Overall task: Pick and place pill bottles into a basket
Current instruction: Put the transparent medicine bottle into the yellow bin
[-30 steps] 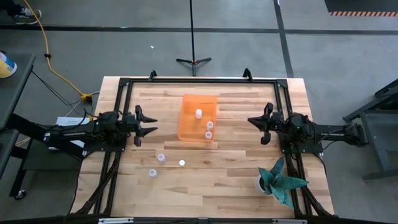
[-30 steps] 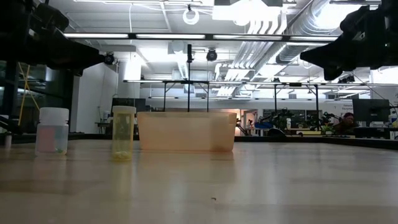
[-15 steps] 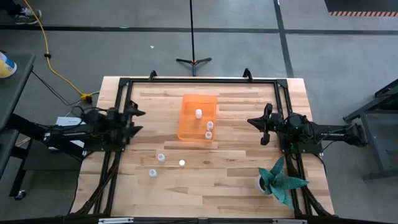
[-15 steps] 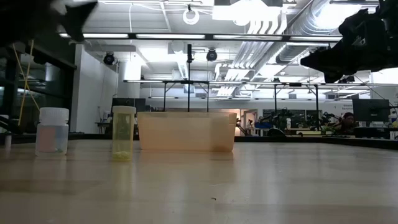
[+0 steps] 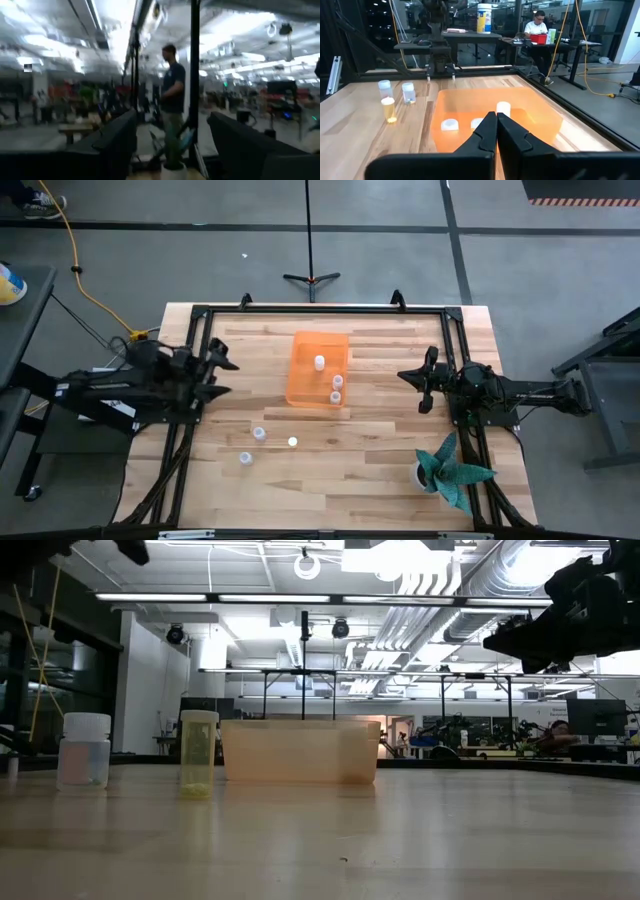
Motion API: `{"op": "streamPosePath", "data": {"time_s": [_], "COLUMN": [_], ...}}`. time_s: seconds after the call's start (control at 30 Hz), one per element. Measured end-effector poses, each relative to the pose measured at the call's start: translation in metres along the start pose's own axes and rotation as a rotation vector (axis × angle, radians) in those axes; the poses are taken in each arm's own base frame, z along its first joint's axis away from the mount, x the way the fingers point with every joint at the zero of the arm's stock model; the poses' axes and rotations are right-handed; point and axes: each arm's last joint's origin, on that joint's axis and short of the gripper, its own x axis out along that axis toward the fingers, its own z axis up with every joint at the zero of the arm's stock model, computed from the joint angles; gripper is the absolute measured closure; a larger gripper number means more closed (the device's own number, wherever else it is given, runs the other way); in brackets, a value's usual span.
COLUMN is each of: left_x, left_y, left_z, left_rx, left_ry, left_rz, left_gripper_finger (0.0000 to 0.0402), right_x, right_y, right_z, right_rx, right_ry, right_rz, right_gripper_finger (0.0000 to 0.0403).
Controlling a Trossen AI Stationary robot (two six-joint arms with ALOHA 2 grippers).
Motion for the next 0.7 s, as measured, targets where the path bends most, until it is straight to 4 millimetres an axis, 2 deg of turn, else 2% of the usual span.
{"op": "streamPosePath", "data": {"time_s": [0.27,0.47,0.7], "left_x": [0.045,0.069,0.082], "left_y": [0.013,0.024,0.031], "left_z": [0.005,-0.011,-0.032], "left_rx": [-0.152,-0.32,-0.622], "left_ry": [0.43,0.757,1.089], "left_rz": [0.024,0.097,0.28], "left_gripper_finger": [0.0124,0.0124,0.0124], "right_x": [0.0,0.0,0.0], "right_y": [0.0,0.0,0.0], "right_z": [0.0,0.0,0.0], "right_rx": [-0.002,-0.032,-0.034], "right_ry": [0.0,0.0,0.002], "right_rz": [0.0,0.0,0.0], "right_gripper_finger": [0.0397,0.0402,0.04]}}
